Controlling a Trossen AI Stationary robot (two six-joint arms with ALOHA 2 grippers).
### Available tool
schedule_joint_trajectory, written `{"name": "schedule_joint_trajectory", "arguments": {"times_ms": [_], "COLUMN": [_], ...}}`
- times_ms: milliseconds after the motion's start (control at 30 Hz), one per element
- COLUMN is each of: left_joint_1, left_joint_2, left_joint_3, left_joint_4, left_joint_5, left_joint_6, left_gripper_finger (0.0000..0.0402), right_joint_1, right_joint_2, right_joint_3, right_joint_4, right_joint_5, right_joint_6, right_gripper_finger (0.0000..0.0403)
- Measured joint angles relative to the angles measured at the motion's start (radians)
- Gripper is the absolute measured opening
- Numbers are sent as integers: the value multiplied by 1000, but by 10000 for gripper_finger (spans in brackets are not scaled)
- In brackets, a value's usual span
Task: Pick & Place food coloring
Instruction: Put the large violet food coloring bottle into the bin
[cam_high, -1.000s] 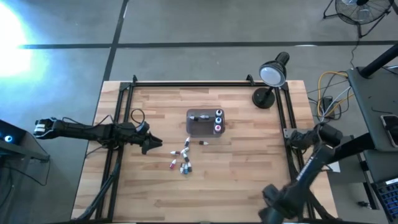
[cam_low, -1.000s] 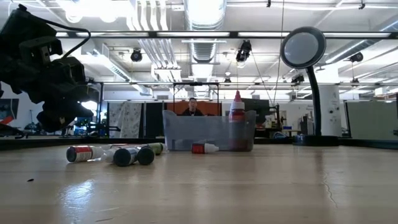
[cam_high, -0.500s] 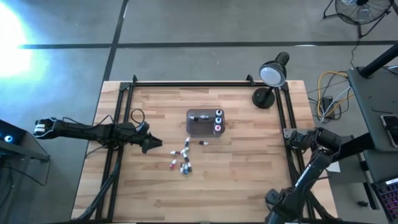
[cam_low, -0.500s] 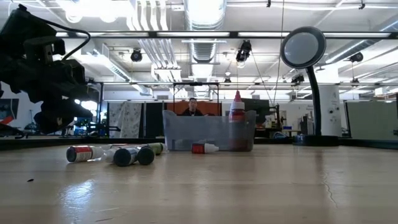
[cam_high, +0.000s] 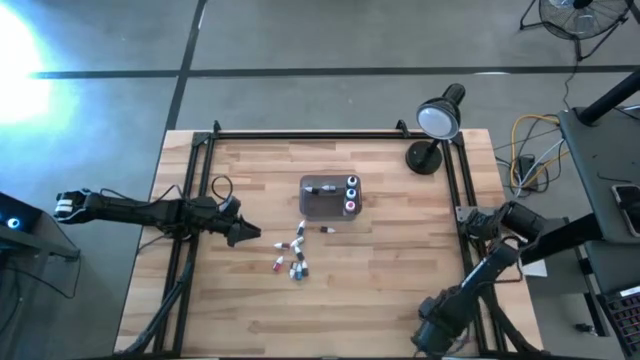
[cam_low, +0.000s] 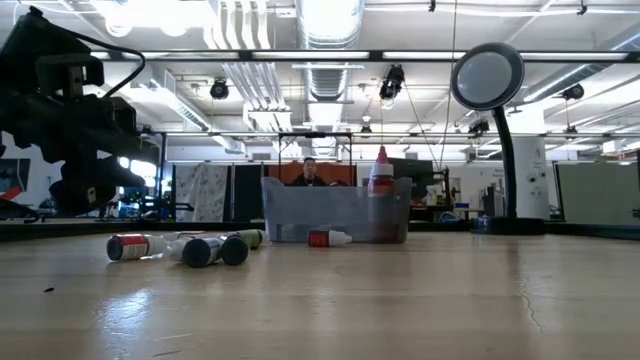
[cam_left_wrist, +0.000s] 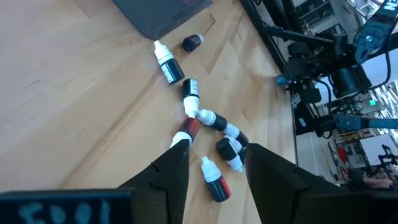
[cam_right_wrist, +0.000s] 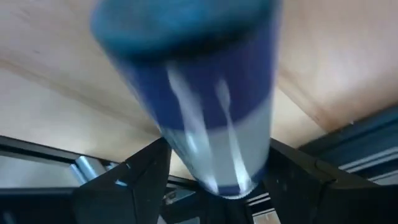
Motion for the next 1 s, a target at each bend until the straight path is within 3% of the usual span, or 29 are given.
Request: {"name": "schedule_joint_trajectory", "arguments": {"times_ms": [267,500,800,1000], "left_joint_1": [0,0,0,0], "left_joint_2": [0,0,0,0], "left_joint_3": [0,0,0,0], "left_joint_4": [0,-1,-2,-3], "left_joint_5": [0,-1,-3,-2], "left_joint_6": [13,25,39,38], "left_gripper_finger": [131,131,131,131], "right_joint_1": [-183,-350,-550,-580], "right_joint_2": [2,3,0,-2], "right_joint_3": [-6,53,169,259], "right_joint_4": [15,32,148,-37], "right_joint_5": [4,130,329,483], "right_joint_6": [-198,-267,-269,-322], "right_gripper_finger": [165,138,179,228]}}
